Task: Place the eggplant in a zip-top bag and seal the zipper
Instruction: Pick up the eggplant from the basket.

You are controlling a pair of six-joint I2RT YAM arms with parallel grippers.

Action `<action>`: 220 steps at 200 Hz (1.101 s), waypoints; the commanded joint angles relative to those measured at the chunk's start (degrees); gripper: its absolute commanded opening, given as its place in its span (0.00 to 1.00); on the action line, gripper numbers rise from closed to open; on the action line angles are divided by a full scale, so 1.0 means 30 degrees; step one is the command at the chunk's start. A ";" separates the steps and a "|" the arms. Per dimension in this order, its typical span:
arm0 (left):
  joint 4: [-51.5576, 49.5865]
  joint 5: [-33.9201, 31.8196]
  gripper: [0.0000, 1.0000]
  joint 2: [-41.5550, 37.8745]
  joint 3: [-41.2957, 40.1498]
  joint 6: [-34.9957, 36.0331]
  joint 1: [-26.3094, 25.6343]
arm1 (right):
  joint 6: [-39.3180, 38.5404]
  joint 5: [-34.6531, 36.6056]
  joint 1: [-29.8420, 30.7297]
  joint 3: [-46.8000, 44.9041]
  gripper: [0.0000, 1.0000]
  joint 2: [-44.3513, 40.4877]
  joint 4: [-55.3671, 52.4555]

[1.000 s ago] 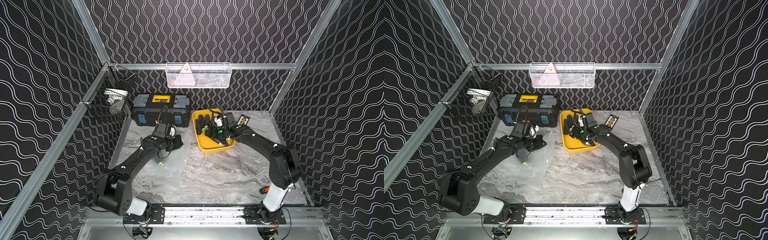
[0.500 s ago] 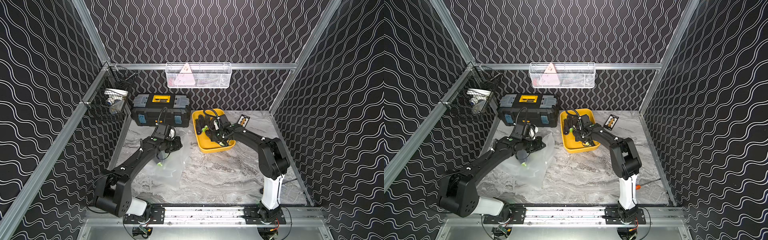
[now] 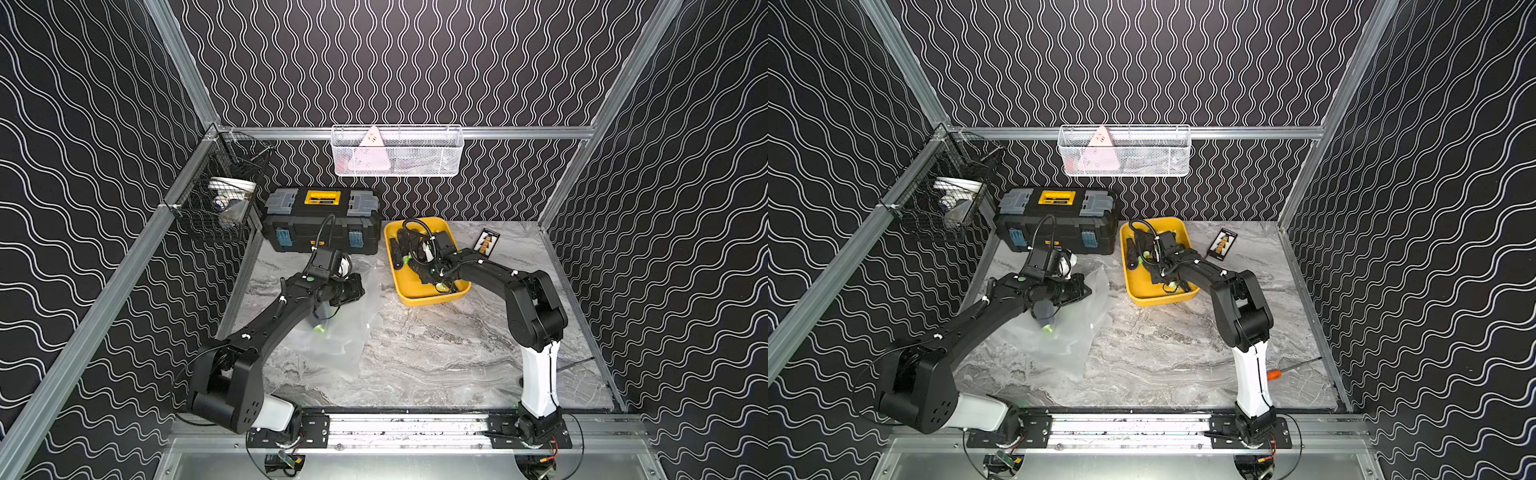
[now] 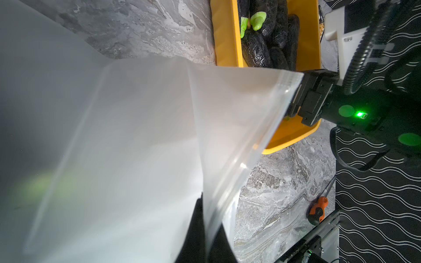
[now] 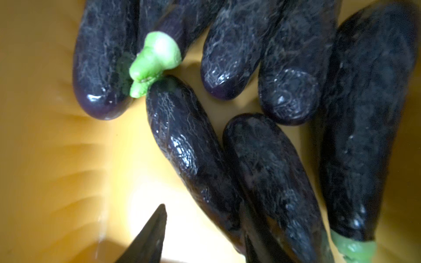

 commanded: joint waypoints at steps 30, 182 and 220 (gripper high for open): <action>-0.0285 -0.0261 0.00 0.0054 0.0297 0.0215 0.0022 | -0.0664 -0.0102 0.0065 -0.0023 0.57 -0.0321 -0.0952; -0.0380 -0.0262 0.00 0.0285 0.0411 0.0373 0.0042 | -0.0580 -0.1961 0.0301 0.0018 0.52 0.0772 -0.0148; -0.0420 -0.0347 0.00 0.0151 0.0390 0.0406 0.0036 | -0.0578 -0.2274 0.0301 -0.0176 0.39 0.0020 0.0034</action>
